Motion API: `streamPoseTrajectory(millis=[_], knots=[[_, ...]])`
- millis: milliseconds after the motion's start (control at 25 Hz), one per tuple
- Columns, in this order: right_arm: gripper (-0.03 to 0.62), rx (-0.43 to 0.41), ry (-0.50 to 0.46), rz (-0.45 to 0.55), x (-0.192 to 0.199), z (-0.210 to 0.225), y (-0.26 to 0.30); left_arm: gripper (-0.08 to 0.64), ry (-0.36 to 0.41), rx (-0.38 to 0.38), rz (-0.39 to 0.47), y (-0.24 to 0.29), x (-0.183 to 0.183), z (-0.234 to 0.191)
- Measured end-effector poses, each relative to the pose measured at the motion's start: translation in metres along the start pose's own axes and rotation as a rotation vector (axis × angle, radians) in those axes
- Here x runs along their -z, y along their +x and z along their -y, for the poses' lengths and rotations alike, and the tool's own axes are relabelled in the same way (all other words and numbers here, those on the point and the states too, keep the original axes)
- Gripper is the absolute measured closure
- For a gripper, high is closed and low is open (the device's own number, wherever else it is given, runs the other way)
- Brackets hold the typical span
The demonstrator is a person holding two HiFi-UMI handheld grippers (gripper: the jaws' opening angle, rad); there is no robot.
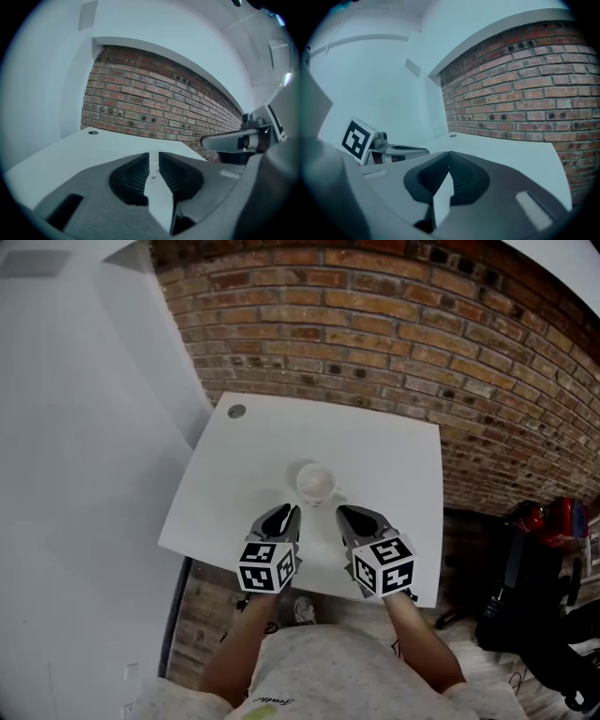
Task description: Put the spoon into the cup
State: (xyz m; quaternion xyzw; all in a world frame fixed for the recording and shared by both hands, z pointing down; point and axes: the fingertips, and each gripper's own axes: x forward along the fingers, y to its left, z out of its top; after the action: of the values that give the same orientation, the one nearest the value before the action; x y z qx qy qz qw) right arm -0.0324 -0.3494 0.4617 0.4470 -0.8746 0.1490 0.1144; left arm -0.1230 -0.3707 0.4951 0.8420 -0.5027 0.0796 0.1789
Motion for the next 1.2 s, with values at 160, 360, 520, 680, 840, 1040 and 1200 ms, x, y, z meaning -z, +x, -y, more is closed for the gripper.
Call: streamPoseTrajectory(millis=[160,360,520,680,840,1040,1200], knots=[[0.583,-0.013,-0.008,0.009,0.000,-0.003,-0.015,0.511,0.010,-0.018,0.020,-0.015,-0.004,0.012],[0.583,-0.025,-0.010,0.015,0.004,-0.004,-0.032,0.534,0.023,-0.044,0.032,-0.031,-0.002,0.026],[0.583,-0.048,-0.026,0.016,0.007,-0.007,-0.045,0.565,0.032,-0.062,0.036,-0.040,0.001,0.037],[0.583,-0.067,-0.044,0.028,0.008,-0.009,-0.055,0.565,0.046,-0.072,0.040,-0.048,0.003,0.048],[0.583,-0.074,-0.047,0.033,0.011,-0.009,-0.061,0.565,0.047,-0.086,0.040,-0.054,0.008,0.053],[0.583,-0.079,-0.045,0.030,0.012,-0.009,-0.067,0.565,0.047,-0.097,0.039,-0.059,0.009,0.058],[0.583,-0.082,-0.047,0.032,0.013,-0.008,-0.070,0.565,0.046,-0.102,0.040,-0.060,0.010,0.060]])
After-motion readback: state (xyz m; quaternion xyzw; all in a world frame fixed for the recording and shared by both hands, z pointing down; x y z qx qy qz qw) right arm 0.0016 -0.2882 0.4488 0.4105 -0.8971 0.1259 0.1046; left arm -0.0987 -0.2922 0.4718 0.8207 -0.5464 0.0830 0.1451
